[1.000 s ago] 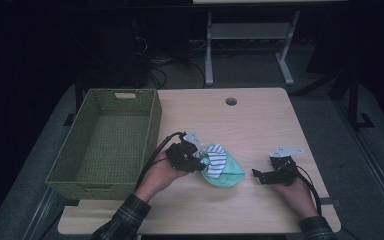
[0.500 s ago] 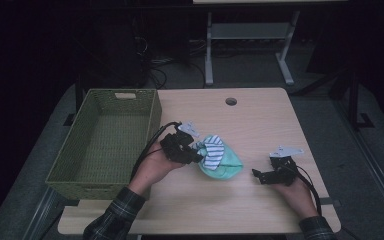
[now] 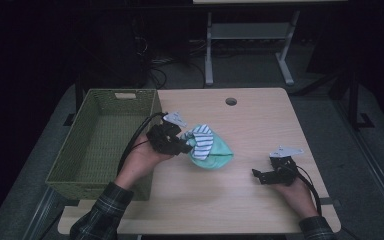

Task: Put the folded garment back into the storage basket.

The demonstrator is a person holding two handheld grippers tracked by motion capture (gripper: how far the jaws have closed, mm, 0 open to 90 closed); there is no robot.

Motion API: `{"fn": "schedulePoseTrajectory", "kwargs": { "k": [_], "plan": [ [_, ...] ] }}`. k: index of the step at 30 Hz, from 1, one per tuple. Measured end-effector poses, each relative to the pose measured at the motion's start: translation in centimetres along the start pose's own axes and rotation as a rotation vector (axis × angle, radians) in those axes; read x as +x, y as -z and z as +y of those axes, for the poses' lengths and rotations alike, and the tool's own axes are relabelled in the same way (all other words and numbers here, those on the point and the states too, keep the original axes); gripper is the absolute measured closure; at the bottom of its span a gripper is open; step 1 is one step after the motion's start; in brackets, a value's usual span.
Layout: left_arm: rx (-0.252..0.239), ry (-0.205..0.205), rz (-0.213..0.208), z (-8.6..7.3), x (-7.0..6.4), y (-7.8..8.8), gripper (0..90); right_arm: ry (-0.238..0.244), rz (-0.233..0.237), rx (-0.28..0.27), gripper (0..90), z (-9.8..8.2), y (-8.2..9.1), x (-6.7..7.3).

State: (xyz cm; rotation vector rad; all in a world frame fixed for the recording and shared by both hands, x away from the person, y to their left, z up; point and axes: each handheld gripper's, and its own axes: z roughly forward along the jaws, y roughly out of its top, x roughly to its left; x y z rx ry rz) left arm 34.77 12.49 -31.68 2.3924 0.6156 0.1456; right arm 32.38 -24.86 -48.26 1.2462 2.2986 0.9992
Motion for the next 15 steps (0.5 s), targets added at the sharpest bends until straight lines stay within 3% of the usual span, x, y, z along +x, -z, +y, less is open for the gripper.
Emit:
{"fn": "schedulePoseTrajectory", "kwargs": {
  "k": [15],
  "plan": [
    [-0.035, 0.056, 0.087, -1.2, 1.9, 3.9, 77.6, 0.001, 0.0, -0.001, 10.8, 0.0, 0.0, 0.0]
  ]
}}
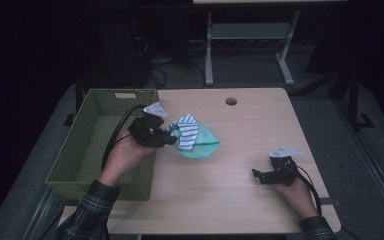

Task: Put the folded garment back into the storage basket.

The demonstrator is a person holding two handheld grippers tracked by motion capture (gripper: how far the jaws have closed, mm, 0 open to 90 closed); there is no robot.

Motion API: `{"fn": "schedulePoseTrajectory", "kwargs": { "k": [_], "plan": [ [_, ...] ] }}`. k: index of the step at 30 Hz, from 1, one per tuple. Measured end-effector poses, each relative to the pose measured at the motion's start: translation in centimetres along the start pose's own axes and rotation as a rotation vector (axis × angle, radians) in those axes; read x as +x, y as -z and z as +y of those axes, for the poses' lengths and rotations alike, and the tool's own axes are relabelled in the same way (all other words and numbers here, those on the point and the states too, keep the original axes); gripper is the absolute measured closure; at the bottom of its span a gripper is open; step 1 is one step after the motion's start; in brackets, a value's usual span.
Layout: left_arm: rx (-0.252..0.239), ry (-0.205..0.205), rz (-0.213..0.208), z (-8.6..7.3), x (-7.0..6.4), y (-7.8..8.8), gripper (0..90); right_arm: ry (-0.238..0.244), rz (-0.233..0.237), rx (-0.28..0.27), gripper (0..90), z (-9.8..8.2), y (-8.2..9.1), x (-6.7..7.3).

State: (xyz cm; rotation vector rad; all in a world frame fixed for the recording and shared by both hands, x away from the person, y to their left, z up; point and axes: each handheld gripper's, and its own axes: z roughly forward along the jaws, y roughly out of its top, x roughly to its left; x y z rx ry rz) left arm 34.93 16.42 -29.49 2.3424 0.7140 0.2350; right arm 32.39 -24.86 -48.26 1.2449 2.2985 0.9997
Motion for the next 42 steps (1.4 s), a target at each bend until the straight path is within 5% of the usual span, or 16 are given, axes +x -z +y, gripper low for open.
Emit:
{"fn": "schedulePoseTrajectory", "kwargs": {
  "k": [26, 42],
  "plan": [
    [-0.058, 0.172, 0.168, -5.4, 4.8, 5.6, 77.6, -0.001, 0.0, 0.0, 10.8, 0.0, 0.0, 0.0],
    [-0.06, 0.287, 0.32, -9.4, 7.3, 8.0, 77.6, -0.001, 0.0, 0.0, 10.8, 0.0, 0.0, 0.0]
  ]
}}
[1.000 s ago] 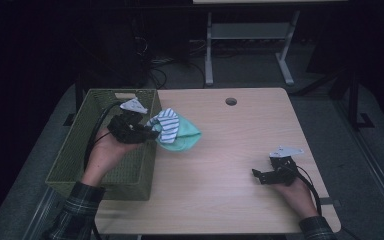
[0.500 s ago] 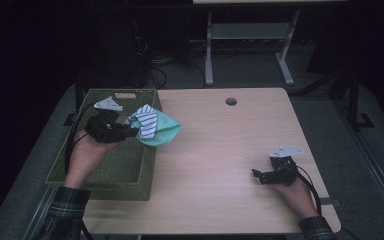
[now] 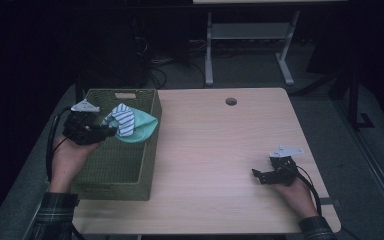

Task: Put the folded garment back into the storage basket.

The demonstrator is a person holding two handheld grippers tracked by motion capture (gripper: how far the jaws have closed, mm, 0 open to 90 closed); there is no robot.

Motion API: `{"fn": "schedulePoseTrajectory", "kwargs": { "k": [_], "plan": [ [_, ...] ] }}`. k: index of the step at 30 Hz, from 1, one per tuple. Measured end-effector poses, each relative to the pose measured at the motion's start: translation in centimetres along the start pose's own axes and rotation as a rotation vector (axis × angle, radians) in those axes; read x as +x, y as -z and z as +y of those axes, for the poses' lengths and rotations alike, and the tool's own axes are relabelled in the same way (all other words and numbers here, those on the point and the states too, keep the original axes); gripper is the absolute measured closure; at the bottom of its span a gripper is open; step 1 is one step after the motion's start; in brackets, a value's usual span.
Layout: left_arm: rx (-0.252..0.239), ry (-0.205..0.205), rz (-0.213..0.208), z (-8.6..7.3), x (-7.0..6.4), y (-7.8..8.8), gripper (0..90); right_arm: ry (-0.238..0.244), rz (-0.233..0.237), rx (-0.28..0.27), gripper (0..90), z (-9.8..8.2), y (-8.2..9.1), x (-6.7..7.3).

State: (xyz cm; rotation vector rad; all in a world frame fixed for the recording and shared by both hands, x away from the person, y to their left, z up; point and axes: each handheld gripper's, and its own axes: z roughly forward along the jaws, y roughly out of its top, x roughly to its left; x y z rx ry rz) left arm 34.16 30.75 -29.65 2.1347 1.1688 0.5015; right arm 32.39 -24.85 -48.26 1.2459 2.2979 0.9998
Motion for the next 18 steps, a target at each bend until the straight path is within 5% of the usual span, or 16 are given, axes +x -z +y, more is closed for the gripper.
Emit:
{"fn": "schedulePoseTrajectory", "kwargs": {
  "k": [9, 18],
  "plan": [
    [0.023, 0.067, 0.063, -2.1, 1.8, -0.8, 77.6, 0.001, 0.0, 0.0, 10.8, 0.0, 0.0, 0.0],
    [0.061, 0.097, 0.064, -3.3, 2.4, -3.2, 77.6, 0.001, 0.0, 0.0, 10.8, 0.0, 0.0, 0.0]
  ]
}}
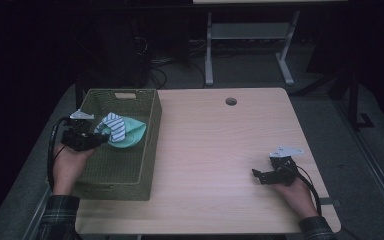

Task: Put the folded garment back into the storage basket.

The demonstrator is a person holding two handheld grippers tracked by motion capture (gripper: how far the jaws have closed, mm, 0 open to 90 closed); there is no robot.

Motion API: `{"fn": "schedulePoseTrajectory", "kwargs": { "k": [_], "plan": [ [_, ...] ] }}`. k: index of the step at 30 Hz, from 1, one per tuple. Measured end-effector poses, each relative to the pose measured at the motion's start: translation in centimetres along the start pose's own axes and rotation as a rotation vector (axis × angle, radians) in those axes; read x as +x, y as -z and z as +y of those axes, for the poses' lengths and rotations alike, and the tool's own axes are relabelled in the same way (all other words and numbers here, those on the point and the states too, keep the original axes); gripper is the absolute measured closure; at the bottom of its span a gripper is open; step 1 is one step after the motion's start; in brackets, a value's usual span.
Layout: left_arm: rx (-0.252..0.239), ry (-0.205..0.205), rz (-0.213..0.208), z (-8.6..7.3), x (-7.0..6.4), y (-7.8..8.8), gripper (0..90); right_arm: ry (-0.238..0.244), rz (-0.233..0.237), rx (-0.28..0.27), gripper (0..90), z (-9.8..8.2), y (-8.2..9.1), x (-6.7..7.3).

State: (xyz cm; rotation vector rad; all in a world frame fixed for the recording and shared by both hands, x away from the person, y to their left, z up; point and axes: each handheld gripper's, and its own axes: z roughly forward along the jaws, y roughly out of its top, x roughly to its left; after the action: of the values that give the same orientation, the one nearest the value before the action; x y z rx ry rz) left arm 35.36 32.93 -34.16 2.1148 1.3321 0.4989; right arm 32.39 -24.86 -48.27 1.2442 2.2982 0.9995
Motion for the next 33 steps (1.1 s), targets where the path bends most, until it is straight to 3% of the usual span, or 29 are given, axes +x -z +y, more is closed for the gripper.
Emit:
{"fn": "schedulePoseTrajectory", "kwargs": {
  "k": [17, 22, 27, 30, 33],
  "plan": [
    [0.111, 0.018, -0.03, -1.9, 0.1, -5.0, 77.4, -0.001, 0.0, 0.0, 10.8, 0.0, 0.0, 0.0],
    [0.154, -0.008, -0.012, -2.0, -0.2, -5.7, 77.3, -0.001, 0.0, 0.0, 10.8, 0.0, 0.0, 0.0],
    [0.17, -0.001, -0.022, -2.2, -0.2, -5.9, 76.2, -0.001, 0.0, -0.001, 10.8, 0.0, 0.0, 0.0],
    [0.169, 0.009, -0.032, -2.2, -0.1, -5.9, 71.8, 0.0, 0.001, 0.002, 10.8, 0.0, 0.0, 0.0],
    [0.165, 0.024, -0.048, -2.2, 0.2, -5.9, 58.7, 0.0, 0.0, 0.001, 10.8, 0.0, 0.0, 0.0]
  ]
}}
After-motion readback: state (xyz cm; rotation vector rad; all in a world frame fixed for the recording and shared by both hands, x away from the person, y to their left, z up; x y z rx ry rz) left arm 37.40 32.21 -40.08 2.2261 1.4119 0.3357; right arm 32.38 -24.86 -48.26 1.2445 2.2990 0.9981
